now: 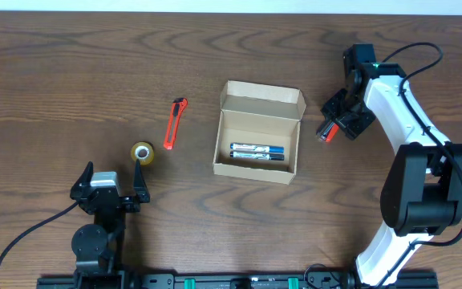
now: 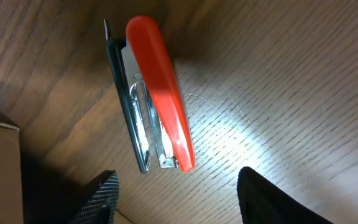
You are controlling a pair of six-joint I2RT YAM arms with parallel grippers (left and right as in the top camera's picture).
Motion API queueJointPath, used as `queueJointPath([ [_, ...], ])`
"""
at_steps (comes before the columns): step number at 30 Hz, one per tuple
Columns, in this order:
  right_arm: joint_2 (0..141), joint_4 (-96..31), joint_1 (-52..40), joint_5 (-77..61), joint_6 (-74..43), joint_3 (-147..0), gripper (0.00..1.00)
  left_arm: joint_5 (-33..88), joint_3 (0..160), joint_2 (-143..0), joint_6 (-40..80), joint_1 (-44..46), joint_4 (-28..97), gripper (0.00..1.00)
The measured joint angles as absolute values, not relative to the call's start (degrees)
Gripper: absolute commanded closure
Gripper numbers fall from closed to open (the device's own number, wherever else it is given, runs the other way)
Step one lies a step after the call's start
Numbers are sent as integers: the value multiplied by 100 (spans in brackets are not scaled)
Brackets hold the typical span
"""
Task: Pack container
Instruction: 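Grasp the red stapler with the right gripper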
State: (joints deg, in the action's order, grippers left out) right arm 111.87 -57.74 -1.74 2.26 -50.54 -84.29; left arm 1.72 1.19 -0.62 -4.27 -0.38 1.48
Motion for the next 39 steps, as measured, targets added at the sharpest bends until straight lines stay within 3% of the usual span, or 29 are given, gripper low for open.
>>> queueJointPath([
  [14,11187,-4906,-167,325,-4904,-7583,17,174,119,-62,-427,-38,145,5],
  [23,11187,-4676,-167,327,-4884,-7568,18,172,119,-62,-427,-38,145,5],
  [34,11187,-4104,-169,287,-4899,-7039,10,172,119,-62,-427,-38,145,5],
  [36,11128,-3966,-169,290,-4899,-6936,13,172,119,-62,-427,-38,145,5],
  [37,11098,-3920,-169,301,-4899,-6888,22,174,119,-62,-425,-38,145,5],
  [38,11069,-3879,-169,307,-4880,-6842,35,172,119,-62,-427,-38,145,5],
  [39,11045,-3833,-167,314,-4877,-6801,62,172,119,-62,-427,-38,145,5],
])
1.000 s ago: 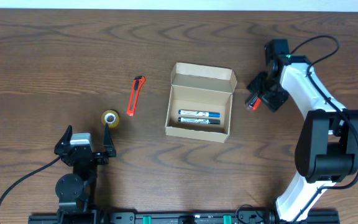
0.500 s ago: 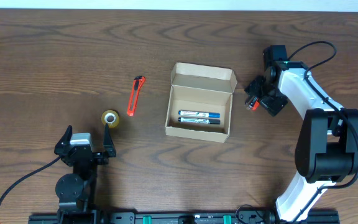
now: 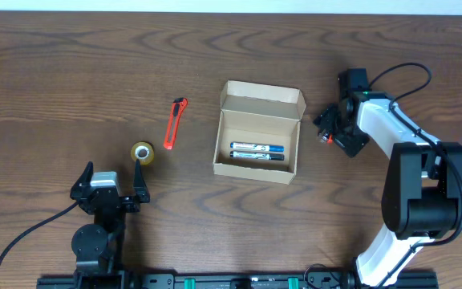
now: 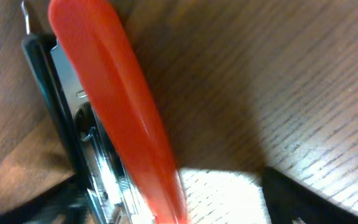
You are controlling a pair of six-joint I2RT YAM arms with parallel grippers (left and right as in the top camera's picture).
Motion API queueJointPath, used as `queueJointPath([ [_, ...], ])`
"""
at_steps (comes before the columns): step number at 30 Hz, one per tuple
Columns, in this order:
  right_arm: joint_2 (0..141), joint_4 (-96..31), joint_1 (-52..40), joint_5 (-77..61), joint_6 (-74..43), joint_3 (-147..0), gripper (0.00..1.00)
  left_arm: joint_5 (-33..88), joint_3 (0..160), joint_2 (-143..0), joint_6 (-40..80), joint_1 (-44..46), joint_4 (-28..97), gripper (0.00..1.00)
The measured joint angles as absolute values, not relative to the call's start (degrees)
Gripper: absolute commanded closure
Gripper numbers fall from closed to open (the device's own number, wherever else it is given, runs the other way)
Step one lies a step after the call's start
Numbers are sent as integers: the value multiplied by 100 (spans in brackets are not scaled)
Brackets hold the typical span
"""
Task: Pack container
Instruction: 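Grasp the red stapler with the right gripper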
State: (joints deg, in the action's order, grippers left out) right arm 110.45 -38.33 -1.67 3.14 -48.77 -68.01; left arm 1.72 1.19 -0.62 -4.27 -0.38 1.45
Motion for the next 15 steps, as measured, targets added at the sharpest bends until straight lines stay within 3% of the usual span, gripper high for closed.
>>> queueJointPath([
  [1,11034,-3804,-167,322,-4895,-6772,83,172,119,-62,-427,-38,145,5],
  [2,11028,-3782,-161,336,-4899,-6753,99,172,119,-62,-427,-38,145,5],
  [15,10989,-3472,-156,47,-4705,-6713,99,172,119,-62,-427,-38,145,5],
])
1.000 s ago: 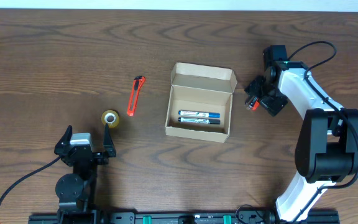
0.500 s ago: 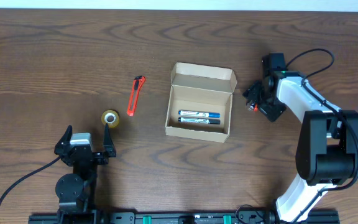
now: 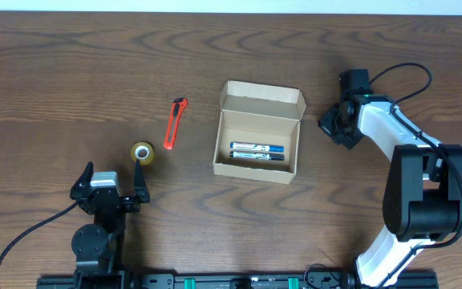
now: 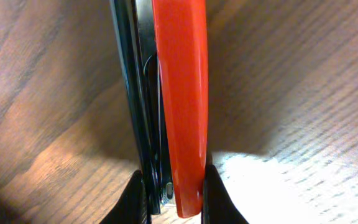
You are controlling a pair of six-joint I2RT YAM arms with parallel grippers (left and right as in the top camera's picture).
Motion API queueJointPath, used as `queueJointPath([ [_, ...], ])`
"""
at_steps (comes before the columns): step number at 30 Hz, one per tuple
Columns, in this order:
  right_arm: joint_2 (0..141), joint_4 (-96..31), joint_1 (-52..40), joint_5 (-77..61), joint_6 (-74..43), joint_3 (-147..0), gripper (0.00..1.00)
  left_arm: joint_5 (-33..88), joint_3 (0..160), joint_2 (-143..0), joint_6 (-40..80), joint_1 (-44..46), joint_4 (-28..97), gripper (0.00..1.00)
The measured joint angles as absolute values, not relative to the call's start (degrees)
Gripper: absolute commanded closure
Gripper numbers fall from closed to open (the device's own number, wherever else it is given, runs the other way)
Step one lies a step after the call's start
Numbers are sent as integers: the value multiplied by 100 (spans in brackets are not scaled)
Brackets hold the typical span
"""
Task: Pack container
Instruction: 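Grasp the red stapler with the right gripper, then lift the red stapler and carry it over the box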
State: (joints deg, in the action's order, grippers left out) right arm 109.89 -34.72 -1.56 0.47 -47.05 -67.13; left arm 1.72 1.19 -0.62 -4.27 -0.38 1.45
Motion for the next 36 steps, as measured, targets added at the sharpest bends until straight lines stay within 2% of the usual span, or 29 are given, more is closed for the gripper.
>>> queueJointPath([
  [11,10986,-3516,-156,-263,-3782,-6886,98,174,119,-62,-427,-38,145,5],
  [19,10333,-3767,-237,-322,-2189,-7988,98,174,119,-62,-427,-38,145,5],
  [24,9502,-3861,-622,-386,-408,-8545,99,174,119,-62,-427,-38,145,5],
  [31,9139,-5492,-1833,-532,2950,-8724,99,174,119,-62,-427,-38,145,5],
  [36,9218,-6154,-2213,-333,4136,-8689,99,174,119,-62,-427,-38,145,5],
])
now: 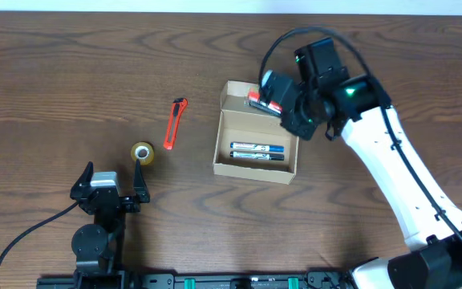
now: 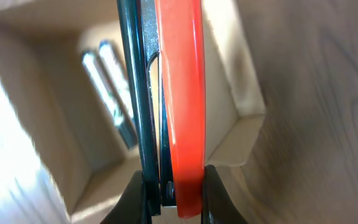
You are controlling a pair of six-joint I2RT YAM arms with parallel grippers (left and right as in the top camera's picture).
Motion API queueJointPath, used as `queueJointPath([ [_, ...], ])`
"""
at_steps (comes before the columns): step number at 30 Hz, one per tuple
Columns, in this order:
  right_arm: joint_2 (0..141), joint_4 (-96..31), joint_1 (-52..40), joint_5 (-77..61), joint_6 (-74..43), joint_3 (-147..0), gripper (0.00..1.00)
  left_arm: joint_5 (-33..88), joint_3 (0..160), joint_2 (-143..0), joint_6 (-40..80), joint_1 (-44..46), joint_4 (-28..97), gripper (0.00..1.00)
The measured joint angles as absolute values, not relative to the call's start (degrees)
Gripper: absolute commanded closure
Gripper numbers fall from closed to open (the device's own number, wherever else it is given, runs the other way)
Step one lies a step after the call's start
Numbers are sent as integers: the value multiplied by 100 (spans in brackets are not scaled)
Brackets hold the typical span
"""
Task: Pack container
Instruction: 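Lift the red stapler and carry it over the box, then lower the stapler into the box and open the right gripper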
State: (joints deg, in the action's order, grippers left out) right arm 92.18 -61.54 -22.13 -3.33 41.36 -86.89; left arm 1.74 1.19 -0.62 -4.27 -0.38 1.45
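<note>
An open cardboard box [image 1: 223,164] sits mid-table with two blue-and-white markers [image 1: 257,152] lying in it. My right gripper [image 1: 281,103] hangs over the box's far right corner, shut on a red-and-black stapler [image 1: 261,101]. In the right wrist view the stapler [image 2: 178,93] fills the centre between the fingertips [image 2: 213,193], with the box [image 2: 244,134] and markers [image 2: 114,87] below. A red utility knife [image 1: 174,123] and a roll of tape [image 1: 143,152] lie left of the box. My left gripper [image 1: 107,186] rests open at the near left.
The box's lid flap [image 1: 261,99] stands up along its far side under the stapler. Bare wooden table [image 1: 54,80] surrounds the objects. The left arm's base [image 1: 95,241] sits at the front edge.
My right gripper, shut on the stapler at the table right of the box, now holds it lifted over the box's far right corner. The left arm has not moved.
My right gripper stood open above the stapler lying right of the box. Then it was lower around the stapler, then shut on it at the table. Now the stapler is held above the open box.
</note>
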Motion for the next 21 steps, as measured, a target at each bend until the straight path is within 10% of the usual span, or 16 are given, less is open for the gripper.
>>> queueJointPath([
  [21,10204,-5909,-2261,-436,3966,-8342,98,174,119,-62,-427,-38,145,5],
])
